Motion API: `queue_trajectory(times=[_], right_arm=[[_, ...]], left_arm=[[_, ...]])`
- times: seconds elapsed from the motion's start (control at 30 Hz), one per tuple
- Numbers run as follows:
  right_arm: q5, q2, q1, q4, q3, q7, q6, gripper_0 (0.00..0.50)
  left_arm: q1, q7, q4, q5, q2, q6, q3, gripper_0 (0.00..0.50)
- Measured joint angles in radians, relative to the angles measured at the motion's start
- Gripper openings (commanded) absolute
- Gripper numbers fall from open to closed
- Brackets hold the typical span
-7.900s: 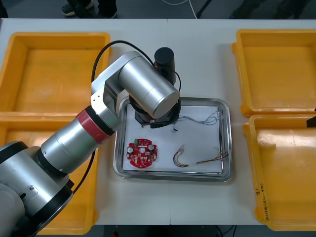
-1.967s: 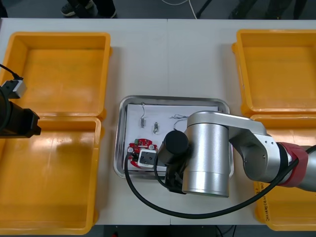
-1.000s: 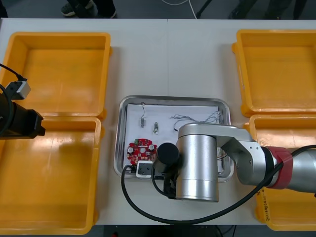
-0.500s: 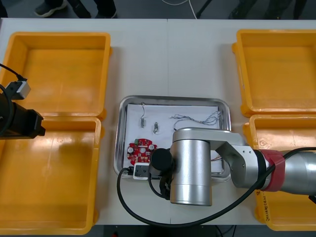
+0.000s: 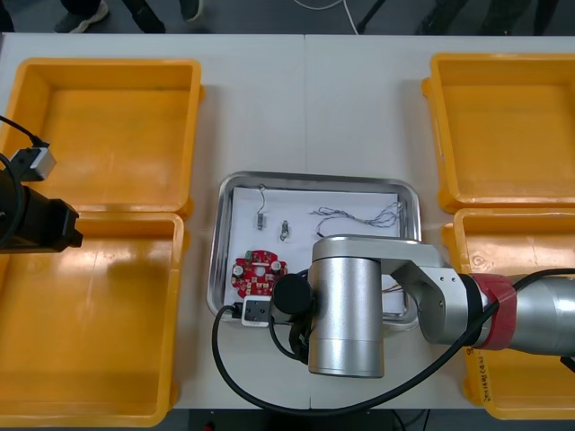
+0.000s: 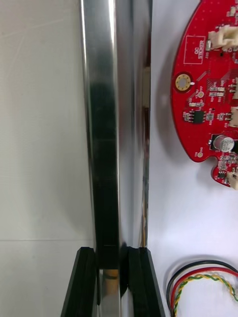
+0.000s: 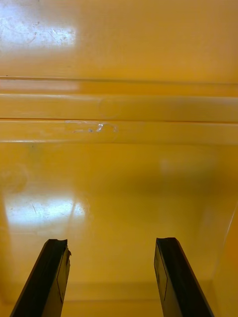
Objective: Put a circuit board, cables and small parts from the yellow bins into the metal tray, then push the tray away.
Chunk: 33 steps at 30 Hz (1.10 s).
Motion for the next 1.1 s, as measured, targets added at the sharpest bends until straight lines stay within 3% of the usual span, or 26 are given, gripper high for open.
queue_trajectory(times=[0.33,1.1], right_arm=[[0.046,0.000,0.000,0.000,0.000,0.000,0.000,0.000],[0.239,-0.002,0.000,0.002,0.000,0.051,-0.059,0.000]], left_arm=[[0.000,0.000,0.000,0.000,0.000,0.000,0.000,0.500],[0.000,0.000,0.000,0.000,0.000,0.000,0.000,0.500]])
